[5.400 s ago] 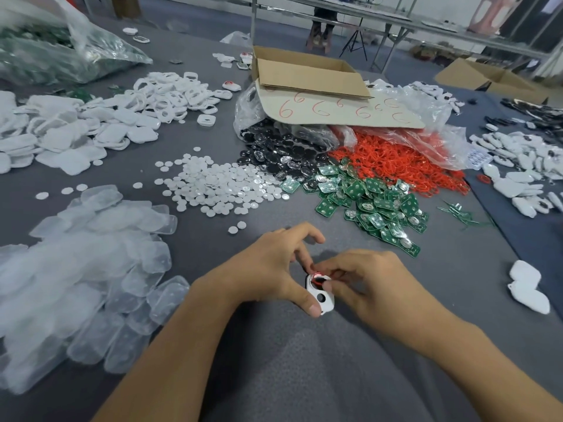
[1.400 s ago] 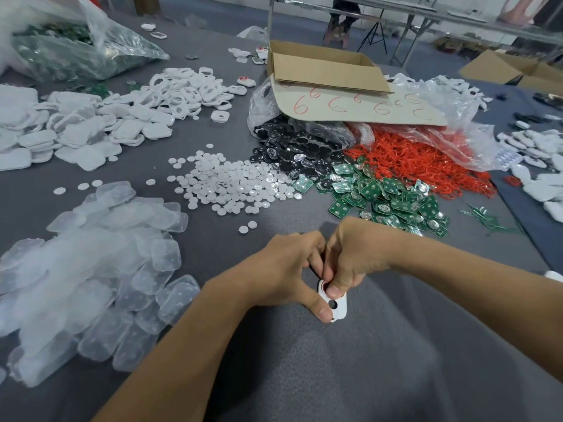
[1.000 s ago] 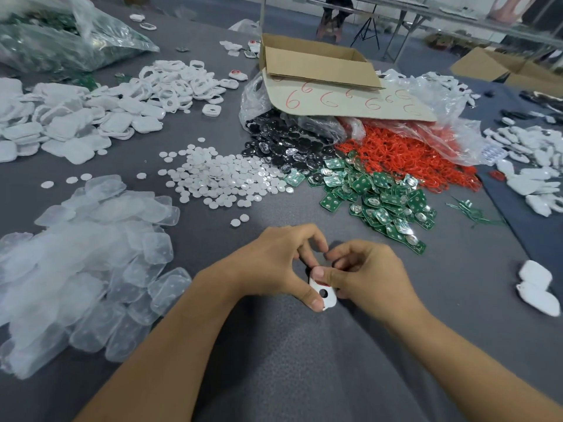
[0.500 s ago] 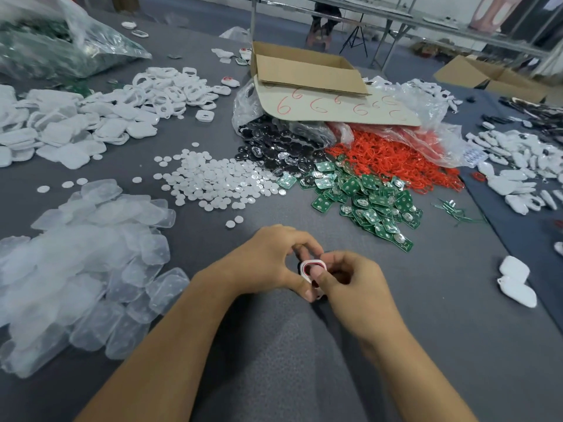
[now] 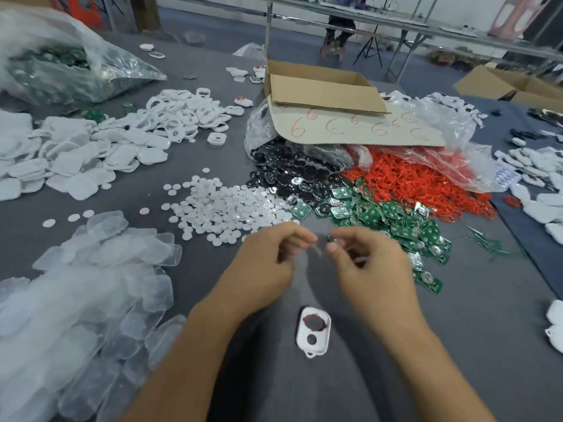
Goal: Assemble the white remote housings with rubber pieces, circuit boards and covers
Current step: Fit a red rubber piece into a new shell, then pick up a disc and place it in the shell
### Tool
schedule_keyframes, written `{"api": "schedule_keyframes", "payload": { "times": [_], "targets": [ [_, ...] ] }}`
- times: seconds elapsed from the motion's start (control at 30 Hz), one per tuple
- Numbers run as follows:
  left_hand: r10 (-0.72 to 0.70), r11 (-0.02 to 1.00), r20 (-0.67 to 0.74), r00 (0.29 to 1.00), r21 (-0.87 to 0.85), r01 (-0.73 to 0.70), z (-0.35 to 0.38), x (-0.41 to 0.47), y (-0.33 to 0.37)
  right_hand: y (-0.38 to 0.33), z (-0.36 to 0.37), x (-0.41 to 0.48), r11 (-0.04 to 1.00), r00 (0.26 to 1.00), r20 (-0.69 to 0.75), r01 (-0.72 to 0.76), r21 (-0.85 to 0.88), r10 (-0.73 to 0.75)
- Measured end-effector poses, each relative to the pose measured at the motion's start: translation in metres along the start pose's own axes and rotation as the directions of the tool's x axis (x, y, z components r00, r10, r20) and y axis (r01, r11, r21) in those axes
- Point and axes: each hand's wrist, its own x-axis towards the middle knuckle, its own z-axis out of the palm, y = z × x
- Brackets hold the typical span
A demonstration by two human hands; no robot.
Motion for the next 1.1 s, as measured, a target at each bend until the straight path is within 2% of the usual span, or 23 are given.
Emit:
{"api": "schedule_keyframes", "payload": {
  "times": [0.07, 0.13, 0.2, 0.27, 0.37, 0.4, 0.47, 0.53, 0.57, 0.6, 0.63, 0.7, 0.77, 0.83, 0.93, 1.0, 1.1],
  "targets": [
    [0.04, 0.998, -0.107, 0.993, 0.055, -0.035, 0.017, 0.025, 0.011, 0.007, 0.01, 0.042, 0.985, 0.998, -0.057, 0.028, -0.171, -0.039],
    [0.06, 0.992, -0.131, 0.99, 0.118, -0.045, 0.033, 0.055, 0.017, 0.014, 0.024, 0.08, 0.935, 0.998, -0.044, 0.032, -0.353, -0.05],
    [-0.023, 0.981, -0.149, 0.989, 0.186, 0.051, 0.043, 0.081, 0.015, 0.021, 0.038, 0.103, 0.868, 1.0, 0.004, 0.008, -0.496, -0.007],
    [-0.095, 0.971, -0.189, 0.977, 0.197, 0.133, 0.049, 0.092, 0.009, 0.03, 0.046, 0.111, 0.855, 1.0, 0.025, 0.005, -0.519, 0.01],
    [-0.092, 0.972, -0.223, 0.971, 0.191, 0.136, 0.052, 0.09, 0.001, 0.037, 0.044, 0.11, 0.847, 0.996, 0.042, 0.09, -0.524, -0.079],
    [-0.099, 0.975, -0.236, 0.967, 0.173, 0.142, 0.05, 0.087, -0.002, 0.039, 0.041, 0.108, 0.874, 0.992, 0.04, 0.128, -0.469, -0.124],
    [-0.164, 0.983, -0.238, 0.957, 0.037, 0.177, 0.045, 0.078, -0.001, 0.038, 0.031, 0.096, 0.961, 0.982, 0.006, 0.187, -0.205, -0.19],
    [-0.264, 0.93, -0.117, 0.957, -0.292, 0.221, 0.038, 0.062, 0.004, 0.033, 0.017, 0.072, 0.978, 0.983, 0.009, 0.182, 0.102, -0.184],
    [-0.285, 0.854, -0.024, 0.958, -0.461, 0.243, 0.034, 0.052, 0.007, 0.031, 0.01, 0.058, 0.961, 0.985, 0.028, 0.16, 0.226, -0.17],
    [-0.277, 0.78, 0.052, 0.959, -0.571, 0.256, 0.031, 0.04, 0.009, 0.03, 0.005, 0.043, 0.937, 0.988, 0.044, 0.128, 0.324, -0.15],
    [-0.252, 0.748, 0.092, 0.963, -0.613, 0.254, 0.028, 0.027, 0.01, 0.03, 0.0, 0.029, 0.908, 0.991, 0.056, 0.088, 0.41, -0.121],
    [-0.202, 0.761, 0.102, 0.974, -0.609, 0.222, 0.026, 0.005, 0.01, 0.031, -0.007, 0.001, 0.783, 0.994, 0.097, -0.019, 0.622, -0.053],
    [-0.171, 0.782, 0.104, 0.98, -0.591, 0.199, 0.026, -0.012, 0.01, 0.032, -0.01, -0.026, 0.596, 0.987, 0.159, -0.143, 0.79, 0.025],
    [-0.127, 0.806, 0.118, 0.985, -0.567, 0.172, 0.028, -0.025, 0.01, 0.036, -0.01, -0.047, 0.501, 0.981, 0.179, -0.19, 0.844, 0.072],
    [-0.032, 0.806, 0.207, 0.978, -0.573, 0.148, 0.03, -0.036, 0.007, 0.041, -0.01, -0.065, 0.429, 0.98, 0.175, -0.199, 0.881, 0.097],
    [0.017, 0.791, 0.29, 0.957, -0.59, 0.165, 0.027, -0.037, 0.006, 0.043, -0.009, -0.072, 0.414, 0.98, 0.168, -0.199, 0.888, 0.108],
    [0.038, 0.797, 0.308, 0.951, -0.584, 0.158, 0.027, -0.037, 0.007, 0.045, -0.008, -0.077, 0.391, 0.979, 0.162, -0.197, 0.899, 0.121]
  ]
}}
